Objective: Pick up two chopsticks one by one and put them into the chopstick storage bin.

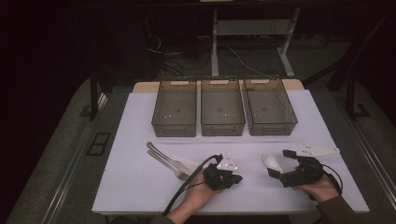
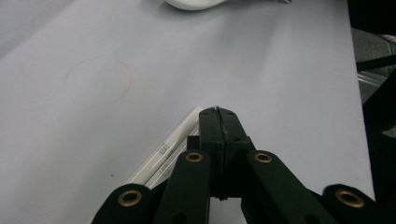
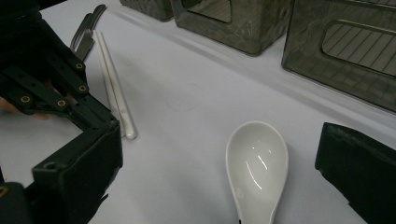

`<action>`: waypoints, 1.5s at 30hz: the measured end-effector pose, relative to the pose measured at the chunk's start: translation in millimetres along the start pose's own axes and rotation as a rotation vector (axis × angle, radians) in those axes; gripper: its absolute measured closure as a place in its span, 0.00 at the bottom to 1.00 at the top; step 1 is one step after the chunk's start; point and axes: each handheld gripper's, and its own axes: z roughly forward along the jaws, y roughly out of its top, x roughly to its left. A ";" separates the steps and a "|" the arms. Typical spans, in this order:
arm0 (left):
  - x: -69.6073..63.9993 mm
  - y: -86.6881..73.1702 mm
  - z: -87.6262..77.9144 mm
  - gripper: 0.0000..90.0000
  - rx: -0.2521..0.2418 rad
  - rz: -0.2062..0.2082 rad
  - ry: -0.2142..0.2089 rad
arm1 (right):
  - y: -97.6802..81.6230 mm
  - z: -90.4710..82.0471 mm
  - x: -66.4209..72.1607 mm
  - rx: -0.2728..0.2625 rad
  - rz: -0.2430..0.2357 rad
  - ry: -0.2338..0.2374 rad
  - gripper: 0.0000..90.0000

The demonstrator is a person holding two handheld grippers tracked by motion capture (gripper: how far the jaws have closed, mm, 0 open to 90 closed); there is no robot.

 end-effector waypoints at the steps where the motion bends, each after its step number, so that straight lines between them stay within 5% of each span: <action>1: 0.5 0.3 0.5 0.99 -0.001 -0.001 0.003 | 0.0 -0.1 0.0 0.000 0.000 0.000 0.01; 22: 15.0 6.0 6.5 0.99 -0.020 -0.072 0.041 | 0.0 -0.2 -0.2 0.000 0.002 -0.001 0.01; 27: 12.5 8.3 4.0 0.99 -0.029 -0.099 0.016 | 0.0 -0.7 0.2 0.001 0.008 0.003 0.01; 37: 15.6 33.1 -39.9 0.84 -0.053 -0.103 -0.066 | -0.3 -1.9 -0.8 -0.002 0.010 0.002 0.01; 45: 54.9 31.4 -76.1 0.74 -0.041 -0.034 -0.061 | -0.6 -1.1 -1.2 0.000 0.013 0.001 0.01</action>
